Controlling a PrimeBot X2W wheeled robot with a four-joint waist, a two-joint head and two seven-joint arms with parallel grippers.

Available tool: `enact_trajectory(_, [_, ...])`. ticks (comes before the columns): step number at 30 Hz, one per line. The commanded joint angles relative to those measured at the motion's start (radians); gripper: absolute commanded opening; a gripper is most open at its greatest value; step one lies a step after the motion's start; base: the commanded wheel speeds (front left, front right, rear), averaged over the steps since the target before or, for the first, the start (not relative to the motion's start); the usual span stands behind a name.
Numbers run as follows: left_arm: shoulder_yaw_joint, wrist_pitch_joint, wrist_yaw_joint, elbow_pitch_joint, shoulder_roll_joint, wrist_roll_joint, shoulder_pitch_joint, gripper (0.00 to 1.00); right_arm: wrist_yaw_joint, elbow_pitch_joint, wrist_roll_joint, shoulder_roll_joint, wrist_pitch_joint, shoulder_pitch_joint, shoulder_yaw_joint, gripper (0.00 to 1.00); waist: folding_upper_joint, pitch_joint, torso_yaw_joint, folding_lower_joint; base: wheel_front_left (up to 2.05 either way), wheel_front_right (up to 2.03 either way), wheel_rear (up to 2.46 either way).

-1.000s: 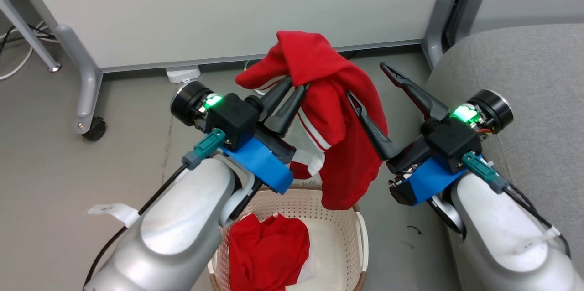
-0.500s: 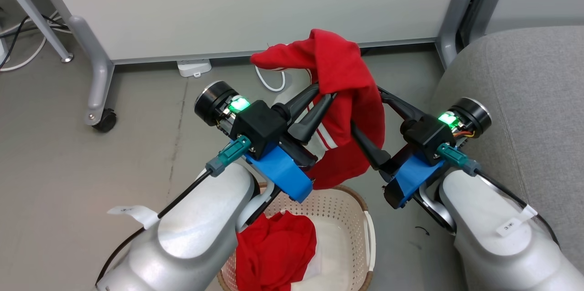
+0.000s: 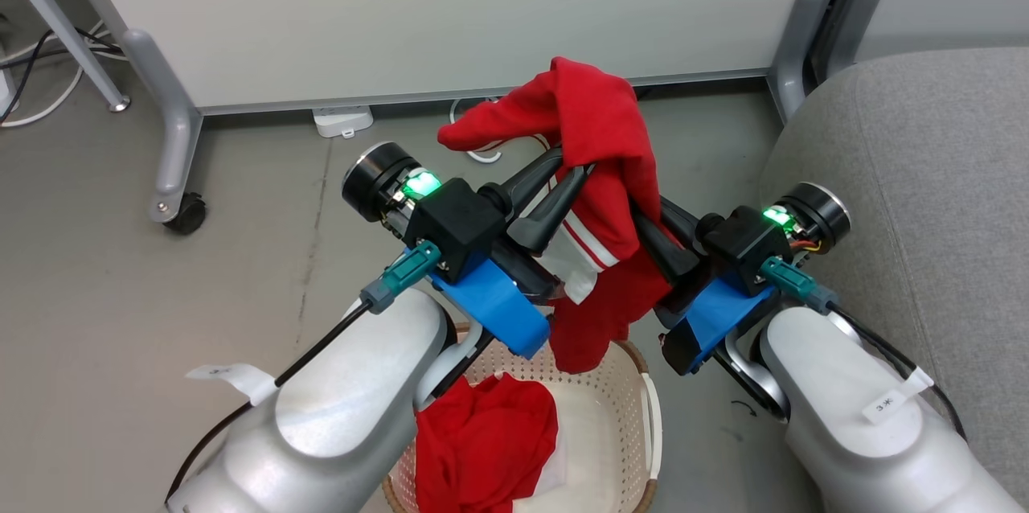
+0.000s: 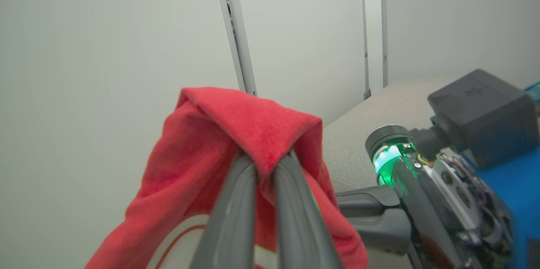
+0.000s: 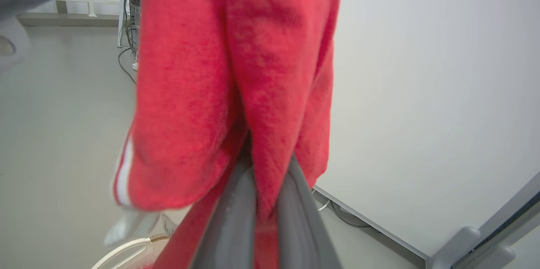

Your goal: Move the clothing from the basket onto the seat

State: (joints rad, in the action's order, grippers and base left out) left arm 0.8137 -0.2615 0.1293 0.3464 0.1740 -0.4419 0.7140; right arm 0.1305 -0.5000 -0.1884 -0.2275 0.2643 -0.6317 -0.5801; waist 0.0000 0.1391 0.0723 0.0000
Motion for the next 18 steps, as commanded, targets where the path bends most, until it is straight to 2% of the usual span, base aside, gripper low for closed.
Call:
enact_trajectory(1, [-0.007, -0.005, 0.002, -0.005, 0.002, -0.004, -0.001, 0.0, 0.0, 0.003, -0.009, 0.004, 0.0, 0.017, 0.004, 0.0, 0.0, -0.001, 0.0, 0.0, 0.0, 0.0, 0.0])
enact_trajectory(17, [-0.017, -0.005, 0.001, 0.001, 0.004, 0.003, -0.019, 0.0, 0.0, 0.025, -0.02, 0.007, 0.0, 0.033, 0.03, 0.0, 0.0, 0.004, -0.004, 0.0, 0.0, 0.0, 0.0])
enact_trajectory(18, [-0.018, -0.005, 0.001, 0.003, 0.004, 0.005, -0.02, 0.42, 0.0, 0.026, -0.021, 0.007, 0.0, 0.032, 0.035, 0.0, 0.0, 0.006, -0.004, 0.0, 0.0, 0.0, 0.0])
